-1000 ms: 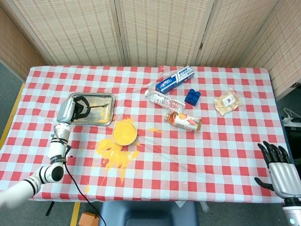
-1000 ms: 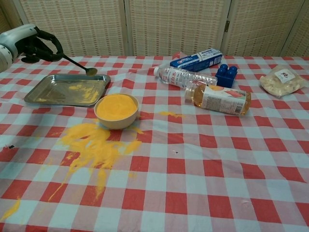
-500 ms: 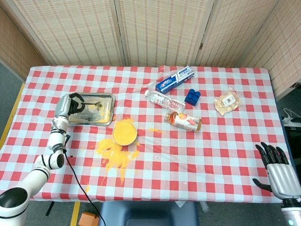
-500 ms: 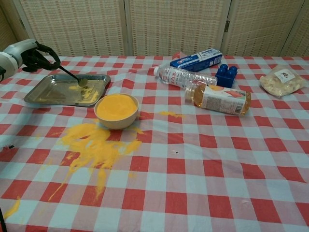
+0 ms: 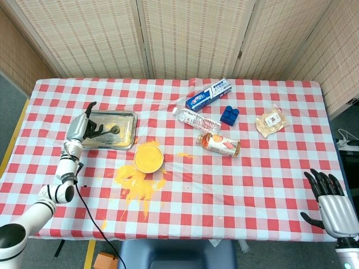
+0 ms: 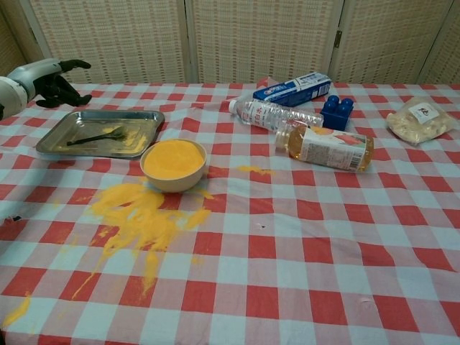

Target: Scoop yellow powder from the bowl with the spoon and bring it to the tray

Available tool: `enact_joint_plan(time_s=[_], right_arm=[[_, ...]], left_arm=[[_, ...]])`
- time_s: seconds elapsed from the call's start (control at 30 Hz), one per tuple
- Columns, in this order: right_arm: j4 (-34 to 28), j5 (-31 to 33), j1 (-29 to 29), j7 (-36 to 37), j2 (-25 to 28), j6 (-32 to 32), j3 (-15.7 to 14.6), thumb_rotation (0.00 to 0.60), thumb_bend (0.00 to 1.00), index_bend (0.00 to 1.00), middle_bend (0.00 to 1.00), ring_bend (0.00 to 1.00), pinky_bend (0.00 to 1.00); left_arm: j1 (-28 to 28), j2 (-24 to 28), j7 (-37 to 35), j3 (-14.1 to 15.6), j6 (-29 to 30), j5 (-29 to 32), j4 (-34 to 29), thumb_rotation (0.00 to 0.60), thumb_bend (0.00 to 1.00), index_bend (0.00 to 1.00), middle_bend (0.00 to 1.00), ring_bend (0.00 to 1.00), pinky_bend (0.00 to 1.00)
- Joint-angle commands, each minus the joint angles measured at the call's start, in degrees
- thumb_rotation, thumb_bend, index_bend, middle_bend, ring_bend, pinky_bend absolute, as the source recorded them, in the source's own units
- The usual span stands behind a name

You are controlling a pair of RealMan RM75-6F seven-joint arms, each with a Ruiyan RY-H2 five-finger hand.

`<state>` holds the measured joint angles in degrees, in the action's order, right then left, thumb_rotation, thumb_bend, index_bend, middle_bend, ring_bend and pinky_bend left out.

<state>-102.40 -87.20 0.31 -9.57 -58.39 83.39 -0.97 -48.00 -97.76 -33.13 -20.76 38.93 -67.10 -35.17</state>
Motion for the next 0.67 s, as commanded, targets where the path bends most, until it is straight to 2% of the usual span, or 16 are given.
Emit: enact_joint_plan(time_s=[0.03,0.07,0.1,0.13,0.17,0.23,0.27,0.33,0.43,0.57,0.67], right_arm=[[1.0,-1.0,0.1,1.2,-0.4,0.7,0.2,0.6,0.07,0.0,0.0,0.0,0.0],[1.2,-1.1,0.0,1.2,-0.5,0.7,0.1,0.6,0.07,0.0,0.0,0.0,0.0],[1.3,-1.1,0.0,0.9,-0.4,0.6,-0.1,0.6,0.07,0.0,0.0,0.0,0.0],[1.3,-1.0,-0.1,0.6,-0.3,0.4,-0.2,0.6,0.07,0.0,0.0,0.0,0.0],[1.0,-0.8,-0.2,0.1,-0.2,0.4,-0.3,0.6,0.07,0.0,0.0,0.0,0.0],[0.8,-0.7,-0.4,-0.5,-0.2,0.9,-0.2,0.6,0.07,0.0,0.0,0.0,0.0],[0.8,-0.8,-0.6,-0.8,-0.3,1.2,-0.2,0.6,0.07,0.0,0.0,0.0,0.0],[0.7,-0.9,-0.8,-1.0,-0.3,1.7,-0.2,0.6,0.07,0.0,0.0,0.0,0.0],[0.7,-1.5,-1.1,-0.8,-0.2,2.5,-0.2,0.6,0.07,0.0,0.0,0.0,0.0],[0.9,-2.6,-1.6,-0.8,-0.2,3.5,-0.5,0.6,0.07,0.0,0.0,0.0,0.0],[1.3,-2.7,-2.0,-1.2,-0.5,4.2,-0.5,0.6,0.07,0.0,0.0,0.0,0.0]], left_arm=[[12.9,17.7,8.1,11.3,18.0,-14.3,-32.3,0.6,0.43,0.0,0.32,0.31,0.54],[15.1,20.3,12.2,13.6,20.7,-16.4,-36.2,0.6,0.41,0.0,0.2,0.16,0.4],[17.2,23.0,16.6,16.0,22.6,-17.9,-39.9,0.6,0.4,0.0,0.12,0.07,0.29],[19.0,25.3,21.2,17.7,24.1,-18.5,-43.5,0.6,0.39,0.0,0.07,0.03,0.21],[22.5,27.9,28.8,20.1,27.5,-18.8,-47.7,0.6,0.39,0.0,0.02,0.0,0.13],[28.8,28.3,39.1,22.0,36.3,-18.5,-52.3,0.6,0.38,0.0,0.0,0.0,0.07],[31.3,27.7,41.9,22.7,40.0,-18.9,-53.1,0.6,0.38,0.0,0.0,0.0,0.05],[35.2,26.0,41.4,24.2,44.9,-19.9,-53.2,0.6,0.38,0.0,0.0,0.0,0.05],[36.0,27.8,40.1,26.0,41.5,-17.8,-53.7,0.6,0.36,0.0,0.0,0.0,0.05],[36.9,26.2,44.9,22.7,45.3,-16.2,-52.7,0.6,0.36,0.0,0.0,0.0,0.04],[37.8,24.6,46.9,22.4,47.9,-18.2,-52.0,0.6,0.36,0.0,0.0,0.0,0.04]])
